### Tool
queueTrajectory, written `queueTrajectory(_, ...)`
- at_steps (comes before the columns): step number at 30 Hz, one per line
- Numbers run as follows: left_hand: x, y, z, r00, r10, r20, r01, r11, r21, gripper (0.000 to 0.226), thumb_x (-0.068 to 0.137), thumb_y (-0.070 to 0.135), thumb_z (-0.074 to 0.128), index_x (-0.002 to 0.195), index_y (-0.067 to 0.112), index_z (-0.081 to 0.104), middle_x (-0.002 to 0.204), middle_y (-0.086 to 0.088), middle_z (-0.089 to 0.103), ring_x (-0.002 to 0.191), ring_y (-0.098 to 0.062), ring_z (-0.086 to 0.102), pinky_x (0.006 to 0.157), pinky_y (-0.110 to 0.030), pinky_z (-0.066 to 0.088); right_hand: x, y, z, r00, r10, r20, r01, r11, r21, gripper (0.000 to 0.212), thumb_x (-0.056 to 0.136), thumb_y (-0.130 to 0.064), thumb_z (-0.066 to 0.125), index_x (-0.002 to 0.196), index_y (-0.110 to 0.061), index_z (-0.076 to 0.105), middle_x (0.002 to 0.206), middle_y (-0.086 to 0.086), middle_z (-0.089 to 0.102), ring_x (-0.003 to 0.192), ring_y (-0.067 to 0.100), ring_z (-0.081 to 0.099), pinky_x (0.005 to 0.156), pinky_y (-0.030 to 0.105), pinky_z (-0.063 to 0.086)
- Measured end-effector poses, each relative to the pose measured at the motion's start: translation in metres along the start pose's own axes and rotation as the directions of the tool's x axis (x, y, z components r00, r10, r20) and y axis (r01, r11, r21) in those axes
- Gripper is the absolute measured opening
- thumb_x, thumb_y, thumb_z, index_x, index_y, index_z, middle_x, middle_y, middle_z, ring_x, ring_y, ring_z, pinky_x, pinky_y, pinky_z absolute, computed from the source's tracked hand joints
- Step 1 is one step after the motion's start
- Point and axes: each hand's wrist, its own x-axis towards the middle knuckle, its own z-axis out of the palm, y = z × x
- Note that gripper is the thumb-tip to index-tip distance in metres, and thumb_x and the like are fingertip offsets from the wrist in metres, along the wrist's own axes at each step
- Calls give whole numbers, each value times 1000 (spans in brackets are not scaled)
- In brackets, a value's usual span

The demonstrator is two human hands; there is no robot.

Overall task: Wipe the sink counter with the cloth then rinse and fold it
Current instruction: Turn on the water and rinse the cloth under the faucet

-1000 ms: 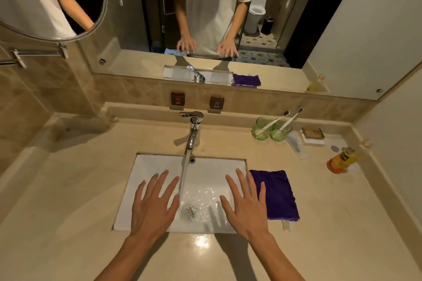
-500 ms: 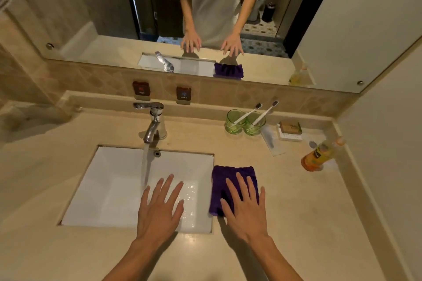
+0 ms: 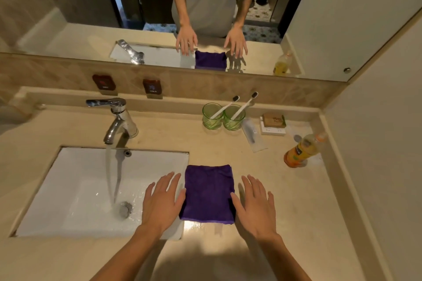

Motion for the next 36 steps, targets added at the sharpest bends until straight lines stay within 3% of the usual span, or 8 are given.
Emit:
queueTrajectory(4,24,11,3,995,-92,50,95,993,-69,68,101,61,20,152,23,42,156,1,48,141,-18,47,115,-39,35,26,2,4,999,51,-11,-49,993,106,69,98,-70,28,153,-27,34,156,-7,43,141,15,42,114,39,37)
queueTrajectory(10,48,19,20,943,-269,195,309,925,-222,60,101,61,40,143,21,51,138,1,61,122,-20,61,97,-39,50,54,6,27,989,142,27,-145,971,192,68,91,-71,44,133,-18,56,123,-2,63,108,16,59,89,33,52)
queueTrajectory(14,53,24,37,902,-334,275,410,861,-300,53,99,58,48,131,17,57,120,-1,67,106,-21,66,85,-36,53,56,5,37,980,195,21,-193,937,290,58,88,-58,66,118,-9,61,105,4,64,92,22,60,69,31,45)
queueTrajectory(19,52,29,47,899,-355,257,435,794,-425,29,97,44,62,105,17,56,97,-2,65,89,-20,65,82,-40,59,55,2,38,971,229,75,-240,943,231,48,85,-61,68,96,-16,56,86,-5,57,73,14,55,54,20,33)
queueTrajectory(25,52,34,43,897,-360,256,441,769,-464,24,97,35,65,93,14,54,89,-5,62,79,-15,59,66,-23,47,54,-7,39,963,233,134,-259,939,226,35,94,-56,59,87,-22,51,78,-8,57,68,9,52,53,16,30)
queueTrajectory(28,56,35,41,855,-387,344,514,713,-477,24,98,35,63,99,13,53,93,-3,61,83,-15,59,69,-24,47,53,-13,42,957,236,170,-271,935,229,31,98,-51,54,90,-21,49,86,-5,61,74,13,56,58,21,39)
queueTrajectory(31,55,33,37,823,-390,414,563,655,-503,26,98,37,64,103,13,54,96,-3,61,89,-17,61,76,-27,52,55,-19,42,946,248,210,-290,935,204,29,101,-46,52,92,-19,46,90,-3,56,80,15,52,59,23,36)
queueTrajectory(36,50,32,24,811,-336,478,582,533,-614,20,100,33,61,103,13,60,104,-7,65,95,-20,63,77,-30,55,52,-28,47,956,226,185,-268,931,247,23,102,-30,54,103,-8,54,99,5,54,88,22,56,71,23,41)
